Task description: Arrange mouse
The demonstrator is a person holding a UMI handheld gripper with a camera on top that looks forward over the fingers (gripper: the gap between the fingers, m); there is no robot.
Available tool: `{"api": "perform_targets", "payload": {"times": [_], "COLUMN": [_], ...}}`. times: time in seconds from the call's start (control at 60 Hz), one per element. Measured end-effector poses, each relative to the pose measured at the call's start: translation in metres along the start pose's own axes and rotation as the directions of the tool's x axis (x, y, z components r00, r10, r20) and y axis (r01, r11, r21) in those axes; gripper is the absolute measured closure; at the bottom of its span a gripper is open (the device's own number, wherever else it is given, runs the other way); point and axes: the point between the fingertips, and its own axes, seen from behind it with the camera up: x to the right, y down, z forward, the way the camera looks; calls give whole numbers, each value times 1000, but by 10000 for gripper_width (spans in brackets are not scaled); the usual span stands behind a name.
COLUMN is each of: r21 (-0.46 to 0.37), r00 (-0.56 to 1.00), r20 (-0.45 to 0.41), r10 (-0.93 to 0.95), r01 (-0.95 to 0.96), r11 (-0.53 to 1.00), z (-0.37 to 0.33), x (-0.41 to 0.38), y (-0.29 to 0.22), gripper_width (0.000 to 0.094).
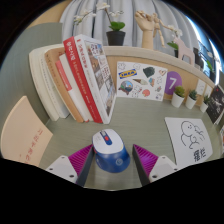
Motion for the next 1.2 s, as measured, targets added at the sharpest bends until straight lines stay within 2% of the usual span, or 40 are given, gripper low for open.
{"api": "perform_targets", "payload": {"times": [0.1,0.25,0.467,0.567,0.717,0.833,1.05,1.133,1.2], "r21": [-8,-21,-49,-78,-126,-45,161,193,193], "r00": [999,996,996,997,998,998,999,996,996], "r20": [-28,-66,-64,-56,14,45,-39,-84,-88], "r10": [20,52,65,55,63,36,2,-2,29], "r01": [-20,-53,-69,-59,-61,-34,5,19,-11], "r11": [1000,998,996,995,990,998,987,981,981], "z": [15,27,29,29,24,-7,-97,-117,-115], "x": [6,18,21,21,19,40,151,205,240], "y": [-13,-23,-23,-21,-26,-69,-169,-184,-183], "gripper_width": [222,387,448,507,554,565,565,565,567]}}
